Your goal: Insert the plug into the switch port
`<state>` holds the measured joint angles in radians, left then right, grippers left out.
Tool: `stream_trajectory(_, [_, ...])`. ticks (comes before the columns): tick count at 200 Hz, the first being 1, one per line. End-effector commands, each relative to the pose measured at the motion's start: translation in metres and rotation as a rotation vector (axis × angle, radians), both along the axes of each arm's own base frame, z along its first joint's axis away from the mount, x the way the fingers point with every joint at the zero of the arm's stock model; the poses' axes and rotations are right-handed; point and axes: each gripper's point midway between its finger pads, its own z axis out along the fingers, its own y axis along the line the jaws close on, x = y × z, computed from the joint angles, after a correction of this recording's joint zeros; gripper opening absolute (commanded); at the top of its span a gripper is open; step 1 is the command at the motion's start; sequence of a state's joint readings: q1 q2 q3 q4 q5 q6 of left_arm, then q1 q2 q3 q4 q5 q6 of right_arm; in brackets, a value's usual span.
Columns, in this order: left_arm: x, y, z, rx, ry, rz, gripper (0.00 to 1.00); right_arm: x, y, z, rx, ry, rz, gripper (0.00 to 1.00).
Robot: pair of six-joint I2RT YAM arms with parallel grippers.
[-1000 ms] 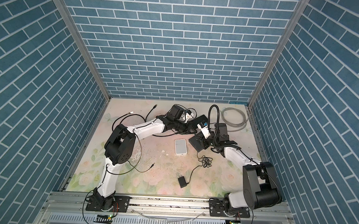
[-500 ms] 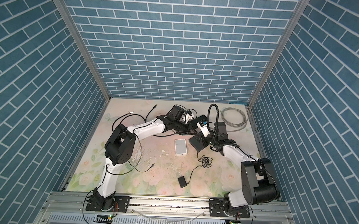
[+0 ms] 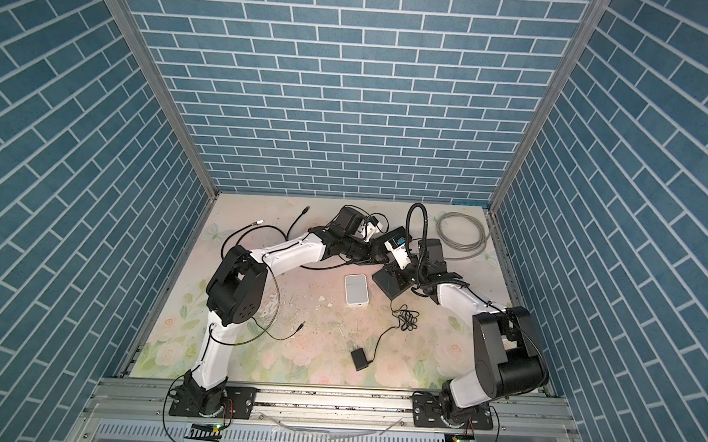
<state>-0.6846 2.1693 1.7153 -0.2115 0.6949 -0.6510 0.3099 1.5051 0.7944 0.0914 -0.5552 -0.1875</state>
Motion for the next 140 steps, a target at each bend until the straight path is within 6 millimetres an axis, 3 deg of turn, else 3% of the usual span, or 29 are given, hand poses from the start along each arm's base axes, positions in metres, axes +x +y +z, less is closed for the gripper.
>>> stream_trajectory(1, [-0.003,-0.006,0.025,-0.045,-0.028,-0.022,0.04,0.008,0.004,0.016,0.017,-0.048,0.004,0.01])
stream_trajectory(29, [-0.004,-0.004,0.02,-0.032,-0.023,-0.019,0.05,0.006,0.003,0.018,0.024,-0.056,-0.003,0.0])
stream_trajectory(50, [0.001,0.005,0.015,0.017,-0.048,0.007,0.37,0.002,-0.001,0.015,0.007,-0.034,-0.019,0.0])
stream_trajectory(62, [0.011,0.016,0.014,0.073,-0.085,0.03,0.5,-0.003,-0.006,0.009,-0.021,0.001,-0.036,0.0])
stream_trajectory(75, [0.026,0.032,0.014,0.142,-0.135,0.064,0.56,-0.01,-0.013,0.003,-0.054,0.054,-0.061,0.0])
stream_trajectory(91, [0.044,0.053,0.013,0.232,-0.195,0.106,0.6,-0.015,-0.025,-0.003,-0.089,0.117,-0.124,0.0])
stream_trajectory(105, [0.054,0.061,0.01,0.3,-0.254,0.108,0.61,-0.006,-0.043,-0.003,-0.079,0.175,-0.271,0.0])
stream_trajectory(140, [0.056,0.046,-0.006,0.289,-0.306,0.021,0.63,0.011,-0.092,-0.02,-0.024,0.279,-0.7,0.0])
